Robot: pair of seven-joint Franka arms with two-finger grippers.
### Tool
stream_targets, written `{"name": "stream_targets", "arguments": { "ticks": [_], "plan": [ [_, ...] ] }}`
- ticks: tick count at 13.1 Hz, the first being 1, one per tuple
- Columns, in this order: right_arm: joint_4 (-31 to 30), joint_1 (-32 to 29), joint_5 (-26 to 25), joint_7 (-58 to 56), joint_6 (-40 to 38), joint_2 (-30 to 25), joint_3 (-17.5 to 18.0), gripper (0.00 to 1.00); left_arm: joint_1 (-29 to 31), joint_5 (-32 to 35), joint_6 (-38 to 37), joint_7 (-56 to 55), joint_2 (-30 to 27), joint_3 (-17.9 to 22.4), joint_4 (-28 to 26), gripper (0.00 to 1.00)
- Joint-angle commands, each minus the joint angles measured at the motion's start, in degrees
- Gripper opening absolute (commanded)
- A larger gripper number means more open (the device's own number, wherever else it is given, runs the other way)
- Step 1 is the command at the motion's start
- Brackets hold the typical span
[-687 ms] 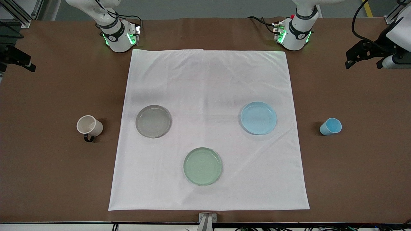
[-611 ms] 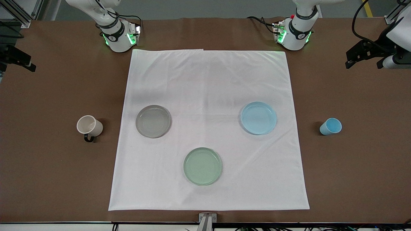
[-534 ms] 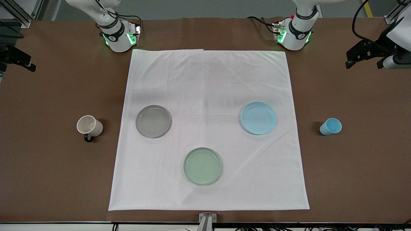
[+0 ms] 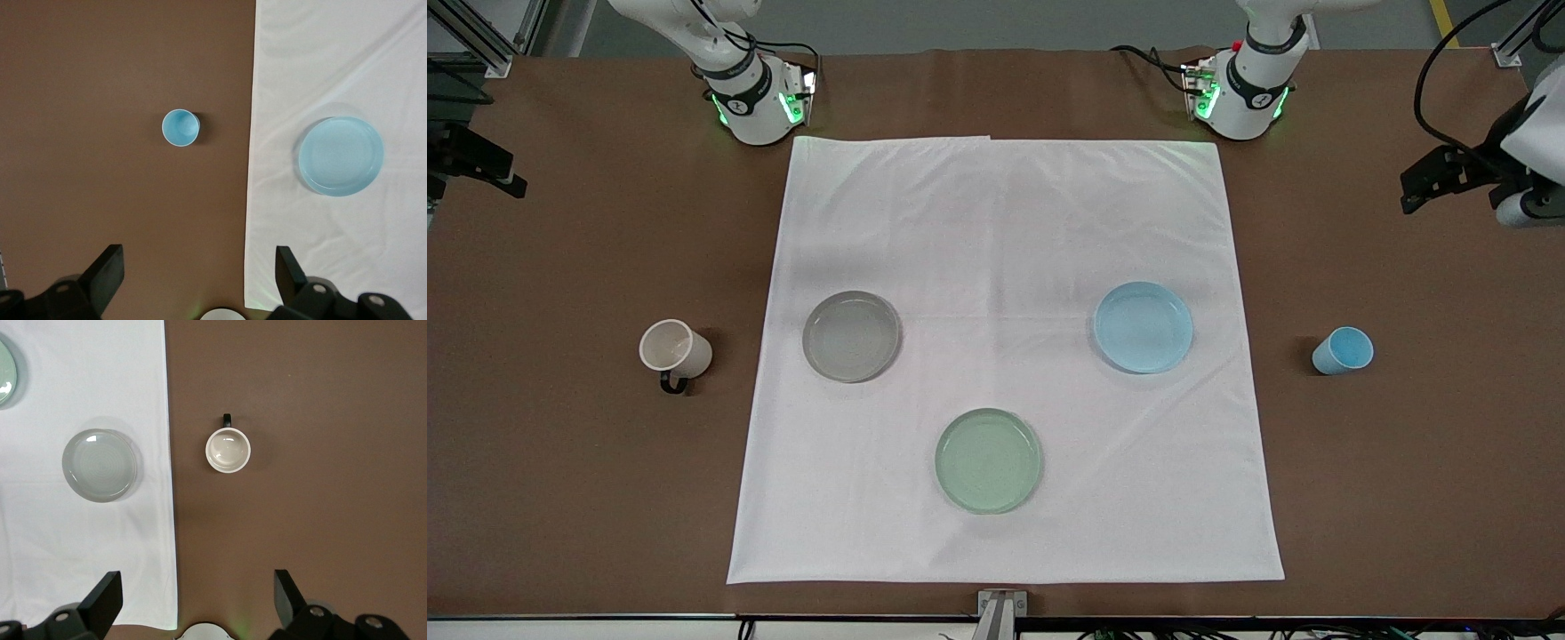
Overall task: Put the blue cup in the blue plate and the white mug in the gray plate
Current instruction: 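Reach the left gripper to the blue cup while the right gripper reaches the mug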
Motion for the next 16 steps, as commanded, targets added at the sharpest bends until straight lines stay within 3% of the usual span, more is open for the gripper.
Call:
{"name": "stream_targets", "arguments": {
  "ticks": [1,6,8,14,16],
  "plan": [
    [-0.53,-0.37,0.08,-0.37,-0.4,-0.96,0.32,1.0,2.19,0.77,8.92,0.57,0.51,-0.1,-7.51,1.0],
    [-0.27,-0.63,-0.54,-0.54,0.56,2.01,0.06,1.0,7.19,0.77,34.21,0.57,1.03,-0.19,-27.9,1.0],
    [-0.44,-1.25,-0.62,-0.63,5.8,4.83,-0.03,1.0,8.95,0.77,44.07,0.57,3.65,-0.19,-33.54,1.0],
    [-0.79,-3.89,0.25,-0.72,20.94,20.2,-0.12,1.0,12.13,0.77,55.7,0.66,15.35,-0.19,-33.83,1.0],
    [-2.36,-3.71,1.04,-0.63,25.15,23.11,-0.03,1.0,12.65,0.77,56.5,0.66,17.29,-0.1,-33.21,0.94]
  ]
}}
